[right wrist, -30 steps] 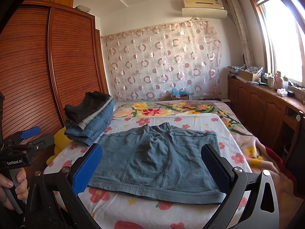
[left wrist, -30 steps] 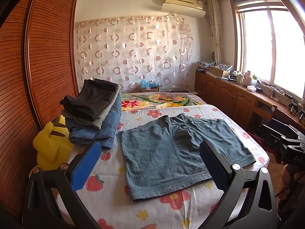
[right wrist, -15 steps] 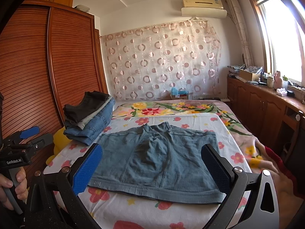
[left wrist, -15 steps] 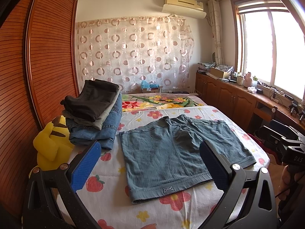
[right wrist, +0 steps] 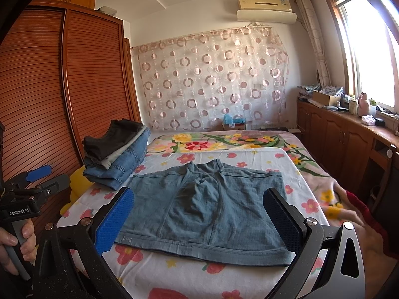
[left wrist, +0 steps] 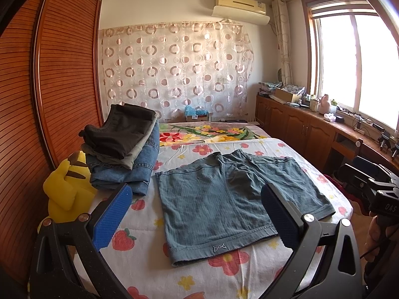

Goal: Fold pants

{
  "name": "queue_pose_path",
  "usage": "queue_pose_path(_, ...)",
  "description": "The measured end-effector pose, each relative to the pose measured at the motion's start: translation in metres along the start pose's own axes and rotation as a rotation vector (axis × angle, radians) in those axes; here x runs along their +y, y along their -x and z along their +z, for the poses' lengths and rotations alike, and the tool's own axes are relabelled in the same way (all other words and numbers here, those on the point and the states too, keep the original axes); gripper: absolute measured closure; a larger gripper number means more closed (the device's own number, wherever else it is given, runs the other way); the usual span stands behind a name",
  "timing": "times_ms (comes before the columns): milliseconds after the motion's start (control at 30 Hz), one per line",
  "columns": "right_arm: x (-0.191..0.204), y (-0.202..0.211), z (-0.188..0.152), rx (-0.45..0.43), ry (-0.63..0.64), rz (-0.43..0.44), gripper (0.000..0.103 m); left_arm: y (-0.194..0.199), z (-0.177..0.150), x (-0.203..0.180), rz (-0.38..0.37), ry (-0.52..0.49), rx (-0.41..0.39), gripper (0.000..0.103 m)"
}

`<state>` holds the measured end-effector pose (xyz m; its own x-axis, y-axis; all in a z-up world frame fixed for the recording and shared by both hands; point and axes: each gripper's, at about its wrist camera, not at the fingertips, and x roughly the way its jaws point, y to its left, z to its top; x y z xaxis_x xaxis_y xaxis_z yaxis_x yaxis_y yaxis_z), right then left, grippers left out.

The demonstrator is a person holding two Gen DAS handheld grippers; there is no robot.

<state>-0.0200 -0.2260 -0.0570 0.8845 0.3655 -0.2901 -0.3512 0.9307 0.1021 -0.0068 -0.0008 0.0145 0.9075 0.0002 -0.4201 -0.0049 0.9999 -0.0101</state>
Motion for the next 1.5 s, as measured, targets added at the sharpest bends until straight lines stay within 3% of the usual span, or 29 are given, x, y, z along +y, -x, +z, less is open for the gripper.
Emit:
queue_pose_path(600,0.001,0.0,0.0,0.003,0.003,0.002,0.0,0.0,0.0,-0.002,-0.003,0.004,0.006,0.0)
queue_pose_path(1500,-0.025,-0.031,-0.012,0.199,0.061,-0.01,0.0,-0.066,-0.063,0.027,0.003,0.041,0.239,0.0)
